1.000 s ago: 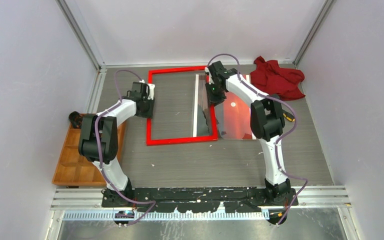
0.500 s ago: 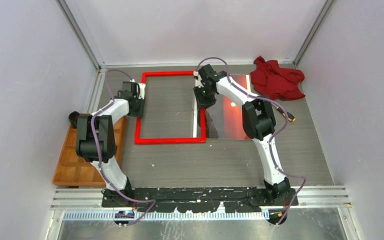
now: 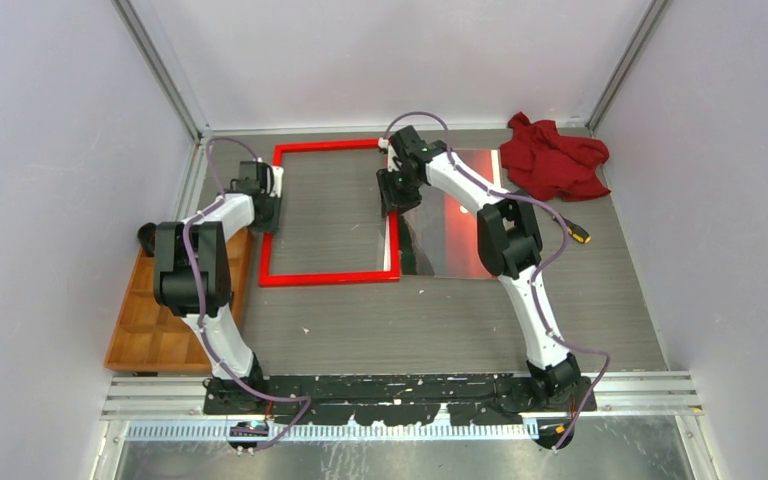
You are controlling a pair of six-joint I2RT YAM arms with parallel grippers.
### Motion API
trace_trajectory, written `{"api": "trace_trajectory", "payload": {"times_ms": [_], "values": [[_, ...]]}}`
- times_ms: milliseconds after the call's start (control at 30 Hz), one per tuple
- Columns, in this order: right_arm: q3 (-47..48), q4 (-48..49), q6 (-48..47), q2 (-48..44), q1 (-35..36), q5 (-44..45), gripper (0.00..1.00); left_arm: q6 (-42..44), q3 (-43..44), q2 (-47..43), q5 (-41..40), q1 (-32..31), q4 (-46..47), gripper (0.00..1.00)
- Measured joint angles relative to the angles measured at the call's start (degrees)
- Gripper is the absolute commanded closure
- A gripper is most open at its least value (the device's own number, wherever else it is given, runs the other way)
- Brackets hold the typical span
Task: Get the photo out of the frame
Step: Place the photo frame item at the center of the board.
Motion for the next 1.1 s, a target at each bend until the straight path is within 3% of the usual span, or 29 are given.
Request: {"api": "trace_trajectory", "payload": {"times_ms": [400,767,900,1100], "values": [[2.1,0.7,0.1,1.6,1.8,-1.9,0.5,2.5,1.5,1.1,-3.0,0.9,0.1,0.51],[2.2,0.7,-0.6,1.7,1.9,-2.4,0.42,0.9,2.0,1.0,-0.1,0.5,-1.0,0.25],[2.0,0.7,-2.3,1.7,2.4,-1.5,0.4,0.1,2.0,0.5,0.9,0.5,-1.4,0.21],[-0.7,2.2,-5.1,0.4,3.5,0.2,0.39,-0.5,2.0,-2.3,2.1,0.5,-1.9,0.03]]}}
